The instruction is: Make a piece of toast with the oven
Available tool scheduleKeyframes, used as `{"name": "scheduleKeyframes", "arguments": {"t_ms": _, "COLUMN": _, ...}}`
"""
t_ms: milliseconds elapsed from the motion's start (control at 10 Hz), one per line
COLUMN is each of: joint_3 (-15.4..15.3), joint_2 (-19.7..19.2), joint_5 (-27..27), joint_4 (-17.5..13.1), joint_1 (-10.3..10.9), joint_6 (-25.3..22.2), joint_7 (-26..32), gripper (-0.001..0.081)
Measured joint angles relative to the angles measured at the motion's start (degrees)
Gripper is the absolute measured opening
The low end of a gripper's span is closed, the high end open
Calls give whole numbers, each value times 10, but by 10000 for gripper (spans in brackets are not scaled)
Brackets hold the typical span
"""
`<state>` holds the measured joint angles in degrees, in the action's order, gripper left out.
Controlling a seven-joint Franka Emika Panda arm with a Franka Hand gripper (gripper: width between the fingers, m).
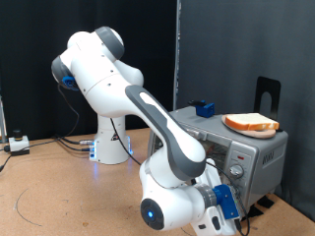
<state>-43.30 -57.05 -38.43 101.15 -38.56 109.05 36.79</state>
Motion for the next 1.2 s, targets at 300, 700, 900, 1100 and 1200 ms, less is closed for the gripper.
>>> {"name": "scheduleKeyframes", "arguments": {"t_ms": 300, "joint_3": 0, "joint_2": 0, "joint_5": 0, "joint_4": 0, "joint_1": 0, "joint_6": 1, "joint_7": -5, "gripper": 98}}
{"name": "scheduleKeyframes", "arguments": {"t_ms": 700, "joint_3": 0, "joint_2": 3, "joint_5": -1, "joint_4": -1, "joint_1": 0, "joint_6": 0, "joint_7": -17, "gripper": 484}}
{"name": "scheduleKeyframes", "arguments": {"t_ms": 900, "joint_3": 0, "joint_2": 7, "joint_5": -1, "joint_4": -1, "joint_1": -11, "joint_6": -28, "joint_7": -28, "gripper": 652}}
{"name": "scheduleKeyframes", "arguments": {"t_ms": 1100, "joint_3": -3, "joint_2": 22, "joint_5": -5, "joint_4": 0, "joint_1": -39, "joint_6": -56, "joint_7": -28, "gripper": 771}}
{"name": "scheduleKeyframes", "arguments": {"t_ms": 1200, "joint_3": -4, "joint_2": 31, "joint_5": -6, "joint_4": 0, "joint_1": -53, "joint_6": -60, "joint_7": -29, "gripper": 803}}
